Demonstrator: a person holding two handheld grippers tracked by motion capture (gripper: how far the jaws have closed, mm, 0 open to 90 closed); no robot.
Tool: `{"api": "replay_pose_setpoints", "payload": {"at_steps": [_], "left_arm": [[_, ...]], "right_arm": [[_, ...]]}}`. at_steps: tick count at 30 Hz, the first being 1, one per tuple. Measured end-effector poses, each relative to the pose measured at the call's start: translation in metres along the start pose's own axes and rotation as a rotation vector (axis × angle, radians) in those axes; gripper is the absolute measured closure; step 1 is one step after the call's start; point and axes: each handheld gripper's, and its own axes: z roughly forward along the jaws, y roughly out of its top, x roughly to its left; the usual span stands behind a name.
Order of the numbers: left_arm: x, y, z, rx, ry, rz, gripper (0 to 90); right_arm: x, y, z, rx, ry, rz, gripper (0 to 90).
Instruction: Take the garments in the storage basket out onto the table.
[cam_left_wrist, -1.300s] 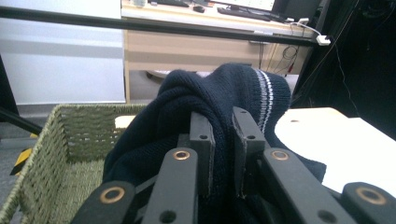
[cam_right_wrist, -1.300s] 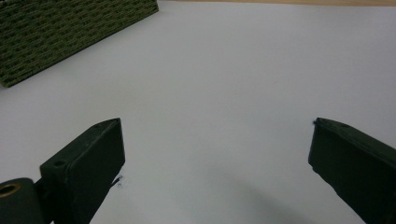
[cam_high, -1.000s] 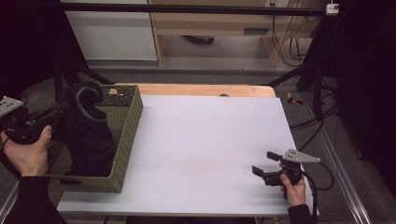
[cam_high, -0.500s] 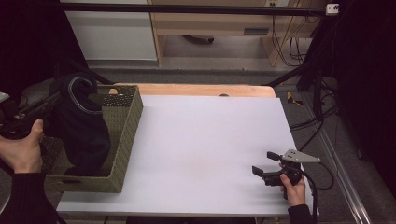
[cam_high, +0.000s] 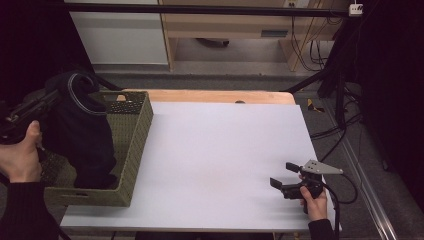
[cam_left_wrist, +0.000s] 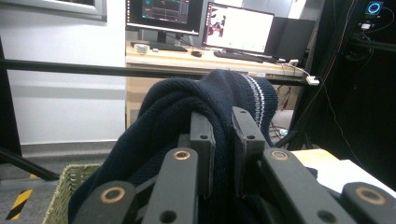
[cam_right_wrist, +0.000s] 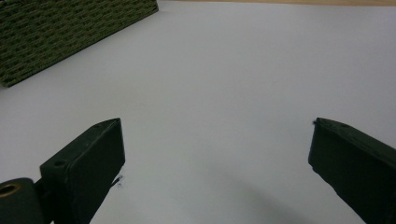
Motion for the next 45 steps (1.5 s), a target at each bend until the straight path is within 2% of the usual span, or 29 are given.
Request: {"api": "replay_pose_setpoints", "payload": {"at_steps": [8, 14, 24, 29, 37, 45], "left_arm": [[-0.004, 0.010, -0.002, -0.035, -0.006, -0.004, 80.6], [-0.010, 0.021, -0.003, -0.052, -0.008, 0.011, 80.6], [-0.020, 0.035, -0.003, -0.084, -0.029, 0.013, 80.6], [-0.028, 0.043, -0.005, -0.109, -0.045, 0.018, 80.6], [-0.039, 0.050, -0.003, -0.113, -0.061, 0.033, 80.6], [-0.051, 0.059, -0.001, -0.138, -0.082, 0.034, 80.7]], "right_arm": [[0.000, 0.000, 0.000, 0.002, 0.001, 0.002, 4.4], [0.000, 0.000, 0.000, 0.001, 0.001, 0.003, 4.4], [0.000, 0.000, 0.000, 0.000, 0.001, 0.002, 4.4], [0.000, 0.000, 0.000, 0.000, 0.001, 0.002, 4.4], [0.000, 0.000, 0.000, 0.002, 0.002, 0.004, 4.4], [0.000, 0.000, 0.000, 0.003, 0.001, 0.004, 4.4]]}}
